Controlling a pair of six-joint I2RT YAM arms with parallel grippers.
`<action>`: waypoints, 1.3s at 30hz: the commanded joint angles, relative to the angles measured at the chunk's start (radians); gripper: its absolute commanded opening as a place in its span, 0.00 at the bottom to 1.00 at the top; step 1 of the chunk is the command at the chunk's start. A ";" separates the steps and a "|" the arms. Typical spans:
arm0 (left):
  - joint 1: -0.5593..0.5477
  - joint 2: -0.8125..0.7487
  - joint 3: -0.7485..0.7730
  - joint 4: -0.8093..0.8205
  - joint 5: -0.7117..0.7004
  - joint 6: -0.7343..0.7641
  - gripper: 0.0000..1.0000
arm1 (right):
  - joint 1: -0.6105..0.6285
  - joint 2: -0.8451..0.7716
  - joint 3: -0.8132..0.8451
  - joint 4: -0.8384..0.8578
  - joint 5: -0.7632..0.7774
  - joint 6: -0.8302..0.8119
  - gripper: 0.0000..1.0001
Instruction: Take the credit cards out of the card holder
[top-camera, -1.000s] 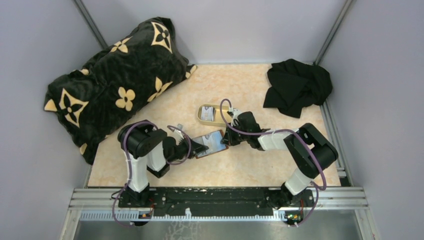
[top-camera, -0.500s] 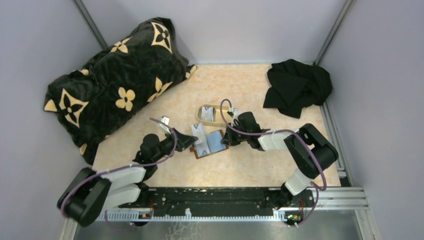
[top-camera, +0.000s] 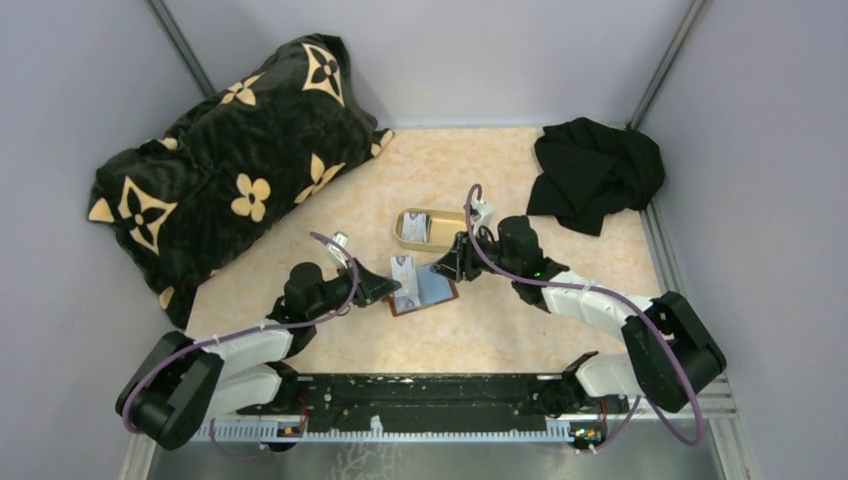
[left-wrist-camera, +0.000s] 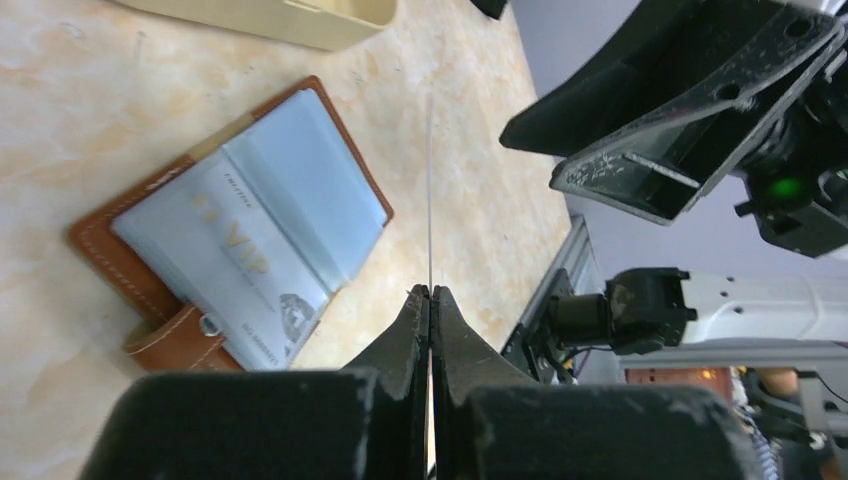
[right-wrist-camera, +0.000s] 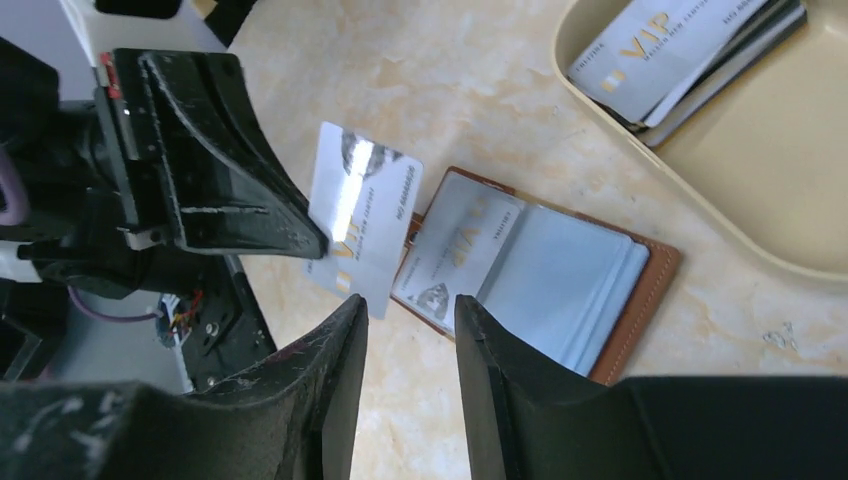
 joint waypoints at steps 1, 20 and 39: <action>0.005 0.050 -0.008 0.227 0.126 -0.079 0.00 | -0.005 -0.007 0.057 0.051 -0.074 -0.013 0.39; 0.004 0.160 0.043 0.469 0.231 -0.182 0.00 | -0.005 0.074 -0.002 0.296 -0.245 0.092 0.30; 0.004 -0.063 0.012 -0.036 -0.102 -0.052 0.57 | -0.108 0.149 0.078 0.369 -0.198 0.192 0.00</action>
